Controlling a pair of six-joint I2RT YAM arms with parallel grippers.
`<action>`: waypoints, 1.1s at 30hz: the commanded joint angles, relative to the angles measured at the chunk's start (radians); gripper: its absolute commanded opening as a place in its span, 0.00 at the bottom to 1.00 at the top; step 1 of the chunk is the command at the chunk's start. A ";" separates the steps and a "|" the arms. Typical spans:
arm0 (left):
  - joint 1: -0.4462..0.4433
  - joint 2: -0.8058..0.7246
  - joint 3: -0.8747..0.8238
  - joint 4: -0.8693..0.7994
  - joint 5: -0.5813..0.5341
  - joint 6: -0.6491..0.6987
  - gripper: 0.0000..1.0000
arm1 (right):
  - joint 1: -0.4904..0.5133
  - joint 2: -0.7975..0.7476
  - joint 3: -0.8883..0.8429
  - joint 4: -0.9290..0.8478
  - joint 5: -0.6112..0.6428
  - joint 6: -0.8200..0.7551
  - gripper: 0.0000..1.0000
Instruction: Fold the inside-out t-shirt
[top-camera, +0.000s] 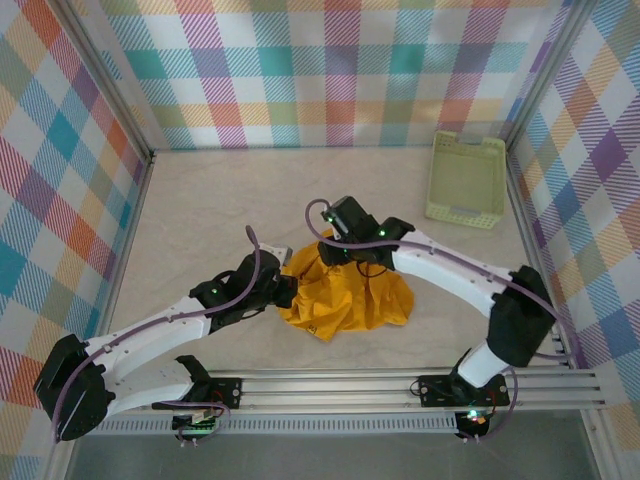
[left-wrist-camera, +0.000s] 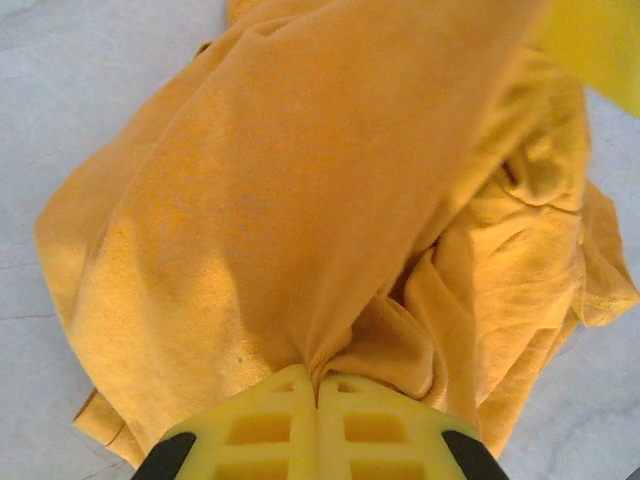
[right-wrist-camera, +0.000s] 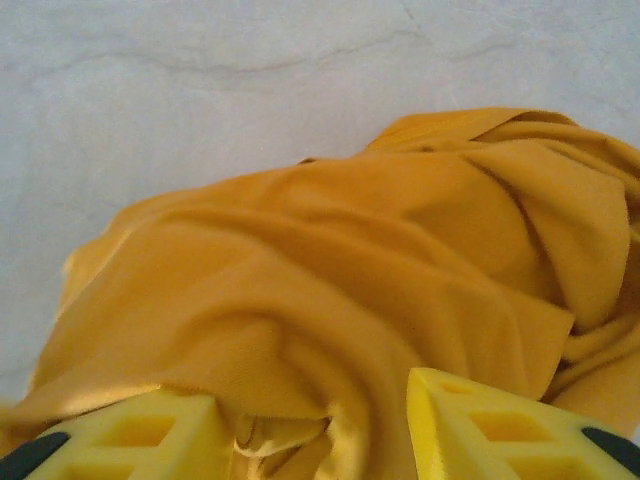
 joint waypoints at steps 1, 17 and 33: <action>-0.020 0.001 -0.015 0.004 -0.016 -0.003 0.00 | 0.067 -0.044 -0.037 -0.051 0.027 0.057 0.48; -0.020 -0.020 -0.011 -0.007 -0.013 -0.013 0.00 | 0.116 0.069 -0.020 -0.017 0.000 0.190 0.38; -0.020 -0.038 -0.019 0.007 0.020 -0.015 0.00 | 0.095 0.198 0.088 -0.057 0.110 0.213 0.29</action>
